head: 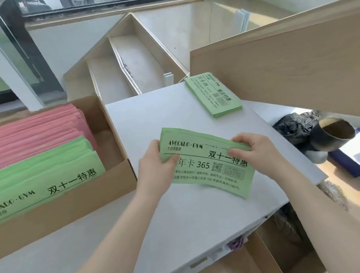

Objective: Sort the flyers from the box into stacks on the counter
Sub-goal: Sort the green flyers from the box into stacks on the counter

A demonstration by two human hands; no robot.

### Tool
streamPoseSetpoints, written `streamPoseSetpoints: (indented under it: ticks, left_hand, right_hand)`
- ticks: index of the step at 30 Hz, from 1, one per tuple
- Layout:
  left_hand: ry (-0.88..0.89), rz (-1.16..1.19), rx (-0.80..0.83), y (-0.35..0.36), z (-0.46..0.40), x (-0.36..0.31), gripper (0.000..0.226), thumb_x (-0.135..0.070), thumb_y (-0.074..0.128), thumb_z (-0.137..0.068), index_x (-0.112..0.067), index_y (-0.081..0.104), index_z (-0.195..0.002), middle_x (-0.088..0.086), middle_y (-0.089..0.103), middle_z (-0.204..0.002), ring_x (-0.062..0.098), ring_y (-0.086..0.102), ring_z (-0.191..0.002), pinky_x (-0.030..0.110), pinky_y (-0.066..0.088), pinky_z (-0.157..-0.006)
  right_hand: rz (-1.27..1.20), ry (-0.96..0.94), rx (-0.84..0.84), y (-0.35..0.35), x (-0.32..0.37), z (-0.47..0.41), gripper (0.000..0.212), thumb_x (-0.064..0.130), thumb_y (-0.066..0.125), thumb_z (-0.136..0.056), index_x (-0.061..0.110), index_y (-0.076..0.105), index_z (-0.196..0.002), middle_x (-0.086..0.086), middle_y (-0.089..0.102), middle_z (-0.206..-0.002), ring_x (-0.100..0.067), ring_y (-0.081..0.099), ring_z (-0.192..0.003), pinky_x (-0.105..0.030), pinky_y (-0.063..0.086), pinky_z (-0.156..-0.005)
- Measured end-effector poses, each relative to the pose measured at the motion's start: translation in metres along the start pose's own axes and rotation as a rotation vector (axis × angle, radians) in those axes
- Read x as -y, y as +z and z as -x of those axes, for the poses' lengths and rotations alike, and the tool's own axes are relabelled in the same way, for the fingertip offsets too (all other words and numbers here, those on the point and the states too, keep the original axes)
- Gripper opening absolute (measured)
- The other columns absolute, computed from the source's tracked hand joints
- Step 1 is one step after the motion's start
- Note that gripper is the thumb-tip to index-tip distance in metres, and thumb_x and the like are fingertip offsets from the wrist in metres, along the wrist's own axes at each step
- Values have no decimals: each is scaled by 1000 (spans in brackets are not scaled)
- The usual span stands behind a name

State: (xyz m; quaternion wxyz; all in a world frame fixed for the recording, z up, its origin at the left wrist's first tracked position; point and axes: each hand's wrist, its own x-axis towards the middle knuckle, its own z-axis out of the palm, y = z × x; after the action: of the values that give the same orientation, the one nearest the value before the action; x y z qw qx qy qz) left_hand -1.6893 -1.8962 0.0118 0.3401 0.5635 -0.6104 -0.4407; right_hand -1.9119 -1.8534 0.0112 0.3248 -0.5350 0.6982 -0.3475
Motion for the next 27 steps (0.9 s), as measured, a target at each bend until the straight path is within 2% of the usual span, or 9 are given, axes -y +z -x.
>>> streamPoseSetpoints:
  ticks: [5,9,11,14,18,20,22,24,27]
  left_hand:
    - [-234,303,-117,22,-50,11,17,-15,64,-84,-19,52,-94,6,68,-99,22,65,-92,33,51,-77]
    - [-404,676,-162,46,-80,17,27,-3,53,-90,-4,46,-116,12,65,-113,25,65,-100,40,52,-90]
    - [-365,610,-198,59,-97,13,28,-1,49,-91,-8,43,-117,8,65,-114,23,64,-101,40,51,-89]
    - [-310,450,-284,67,-124,7,39,1,46,-90,-14,41,-126,0,62,-111,17,63,-97,33,51,-80]
    - [-278,322,-360,66,-164,7,43,3,43,-84,-26,50,-116,-1,66,-107,17,67,-91,39,56,-79]
    - [-269,303,-345,65,-179,7,43,2,41,-83,-25,53,-114,-2,68,-104,18,67,-90,42,56,-79]
    - [-222,221,-269,66,-188,8,40,1,39,-84,-25,53,-112,-5,67,-103,18,66,-92,40,56,-79]
    - [-181,140,-180,65,-189,4,44,-3,41,-88,-23,44,-127,-9,63,-112,15,62,-100,34,53,-82]
    - [-157,238,-111,61,-167,-3,49,-4,45,-93,-16,32,-138,-13,53,-125,-1,51,-107,16,45,-83]
  right_hand:
    - [-171,143,-30,5,-20,-44,8,10,67,-81,18,66,-80,-2,68,-76,-16,61,-68,-35,49,-72]
    - [-253,191,-69,23,-26,-81,4,11,66,-83,11,66,-87,-3,69,-82,-16,63,-72,-32,49,-72]
    - [-237,208,-102,36,-26,-97,7,14,65,-83,12,67,-89,-3,70,-86,-20,66,-80,-33,52,-76]
    - [-135,171,-131,48,-18,-115,17,19,62,-87,11,65,-101,-2,69,-96,-14,61,-86,-23,43,-74]
    - [-131,71,-72,50,-2,-133,18,20,56,-91,14,59,-108,9,62,-97,-8,56,-88,-9,36,-61]
    - [-113,35,-13,49,1,-140,23,19,58,-90,16,54,-112,13,55,-99,-5,52,-94,-5,34,-67]
    - [-42,13,32,49,-4,-145,31,20,64,-85,16,53,-113,9,58,-107,-10,53,-103,-14,37,-79]
    - [32,10,72,47,-11,-145,39,20,68,-81,15,52,-117,2,59,-113,-14,52,-109,-15,35,-79]
    - [160,-20,106,41,-16,-140,52,18,69,-80,12,48,-127,1,51,-117,-13,48,-108,-9,28,-75]
